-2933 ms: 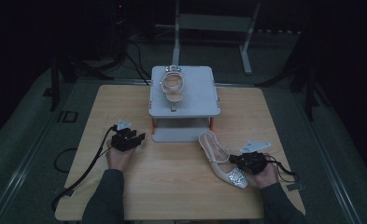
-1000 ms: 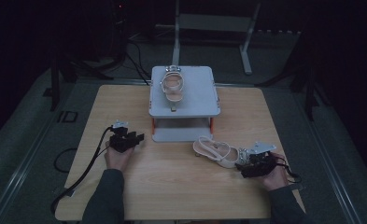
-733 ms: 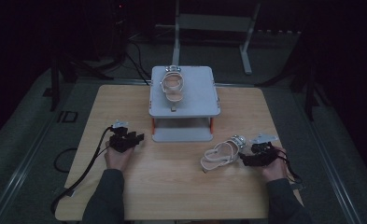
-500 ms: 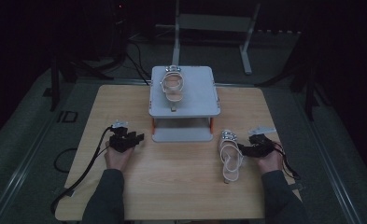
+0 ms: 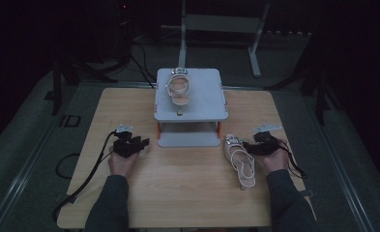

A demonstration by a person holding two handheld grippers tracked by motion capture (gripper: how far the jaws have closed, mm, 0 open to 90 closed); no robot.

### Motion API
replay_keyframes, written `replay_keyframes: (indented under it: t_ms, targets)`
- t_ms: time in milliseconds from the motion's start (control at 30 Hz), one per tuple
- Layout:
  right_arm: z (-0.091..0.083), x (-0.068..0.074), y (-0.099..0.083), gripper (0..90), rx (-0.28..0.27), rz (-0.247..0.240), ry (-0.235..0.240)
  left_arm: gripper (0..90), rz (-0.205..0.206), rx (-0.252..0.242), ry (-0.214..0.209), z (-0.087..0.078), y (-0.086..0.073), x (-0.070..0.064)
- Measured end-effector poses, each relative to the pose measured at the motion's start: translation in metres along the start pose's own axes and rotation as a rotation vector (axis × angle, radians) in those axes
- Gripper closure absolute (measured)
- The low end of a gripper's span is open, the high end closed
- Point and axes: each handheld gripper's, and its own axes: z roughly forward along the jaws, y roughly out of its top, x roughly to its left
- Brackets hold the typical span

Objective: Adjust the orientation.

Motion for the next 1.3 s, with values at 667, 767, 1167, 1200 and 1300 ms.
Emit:
replay_keyframes:
  t_ms: [667,767,1167,1200,1300]
  targets:
    - [-0.061,0.054,-0.006,44.3,-0.028,0.031,-0.006,51.6,-0.003,-0.001,0.001,-0.001,-0.001,0.0]
    - [-0.061,0.056,-0.007,45.0,-0.019,0.034,-0.007,51.5,-0.003,-0.001,0.001,-0.001,-0.001,0.0]
    - [-0.053,0.052,-0.013,58.1,0.089,0.071,-0.015,51.4,-0.004,-0.002,0.0,-0.001,-0.001,0.0]
    - [-0.052,0.051,-0.014,59.5,0.097,0.077,-0.012,51.4,-0.004,-0.002,0.0,-0.001,-0.001,0.0]
    - [-0.048,0.049,-0.014,62.6,0.132,0.094,-0.017,51.4,-0.004,-0.002,0.0,-0.001,-0.001,0.0]
